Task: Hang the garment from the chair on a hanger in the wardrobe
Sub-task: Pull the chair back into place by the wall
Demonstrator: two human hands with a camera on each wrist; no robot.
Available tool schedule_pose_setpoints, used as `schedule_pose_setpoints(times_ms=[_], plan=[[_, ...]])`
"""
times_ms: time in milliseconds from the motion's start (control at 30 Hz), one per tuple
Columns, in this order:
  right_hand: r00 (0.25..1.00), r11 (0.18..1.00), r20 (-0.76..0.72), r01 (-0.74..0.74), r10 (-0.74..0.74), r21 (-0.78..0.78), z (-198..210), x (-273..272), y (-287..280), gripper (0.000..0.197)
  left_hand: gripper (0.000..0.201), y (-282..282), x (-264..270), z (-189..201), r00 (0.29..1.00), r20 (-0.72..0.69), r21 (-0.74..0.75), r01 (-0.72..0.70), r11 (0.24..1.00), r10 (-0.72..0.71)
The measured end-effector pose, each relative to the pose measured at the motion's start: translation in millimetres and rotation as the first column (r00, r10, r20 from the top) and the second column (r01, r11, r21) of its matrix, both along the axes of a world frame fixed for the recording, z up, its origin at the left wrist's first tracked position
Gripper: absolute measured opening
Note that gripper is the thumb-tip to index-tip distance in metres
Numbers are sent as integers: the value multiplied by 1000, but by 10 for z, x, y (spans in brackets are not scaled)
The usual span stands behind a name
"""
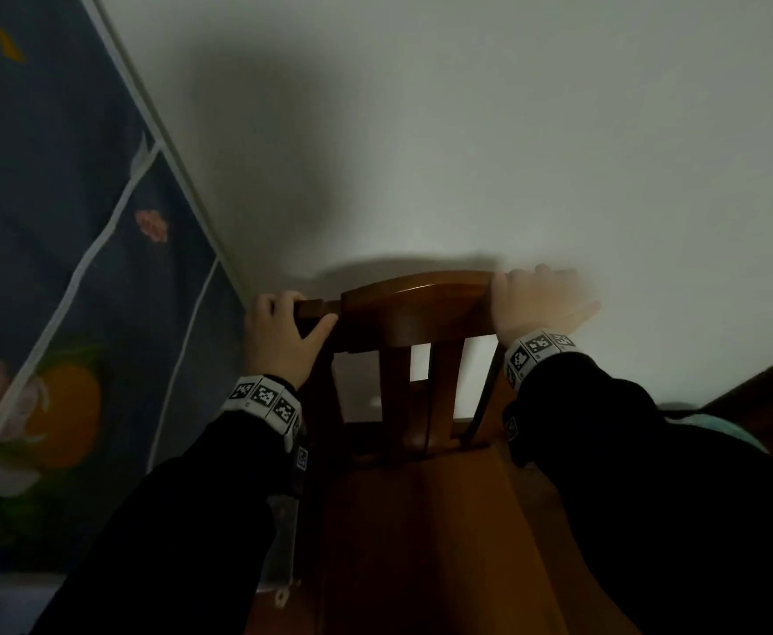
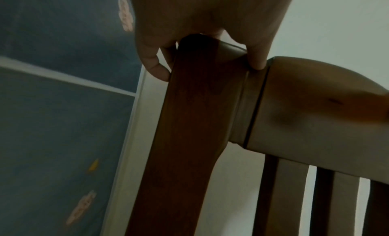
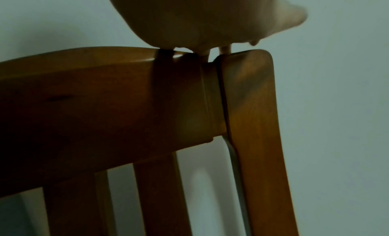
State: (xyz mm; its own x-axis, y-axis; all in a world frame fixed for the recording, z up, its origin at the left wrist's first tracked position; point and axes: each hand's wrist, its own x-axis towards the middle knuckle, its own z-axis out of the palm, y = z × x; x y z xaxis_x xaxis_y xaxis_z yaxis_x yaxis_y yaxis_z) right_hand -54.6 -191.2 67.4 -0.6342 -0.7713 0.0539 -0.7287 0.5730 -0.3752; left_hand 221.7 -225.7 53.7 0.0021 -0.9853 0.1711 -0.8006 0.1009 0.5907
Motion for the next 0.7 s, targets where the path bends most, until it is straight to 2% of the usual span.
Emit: schedule_pose_setpoints(times_ms=[200,333,433,533,600,633,700], plan=[[982,984,-106,-149,159,102,-236,-171,-349,55,50,-542,-67,-193,999,-33,87,-6,996,9],[983,980,5,-186,186,72,-339,-261,-517,54,51,-851,-83,-301,998,-55,151,-16,988,25],[984,995,151,-88,94,-43,-464,-290,-587,60,51,-1009,-108,-328,998,-43,197,-37,980,46],[970,975,228,-32,82,-218,-522,-326,-701,64,51,-1062,-120,-361,995,-69,200,-50,979,65],[952,945,307,103,-2,-311,-511,-366,-804,65,50,-1044,-132,-378,992,-98,166,-64,984,81],[922,924,380,206,-73,-323,-511,-390,-848,65,49,-1029,-142,-403,989,-117,156,-70,985,88],[816,884,549,380,-181,-273,-557,-430,-920,65,51,-962,-170,-444,975,-184,133,-98,986,122]])
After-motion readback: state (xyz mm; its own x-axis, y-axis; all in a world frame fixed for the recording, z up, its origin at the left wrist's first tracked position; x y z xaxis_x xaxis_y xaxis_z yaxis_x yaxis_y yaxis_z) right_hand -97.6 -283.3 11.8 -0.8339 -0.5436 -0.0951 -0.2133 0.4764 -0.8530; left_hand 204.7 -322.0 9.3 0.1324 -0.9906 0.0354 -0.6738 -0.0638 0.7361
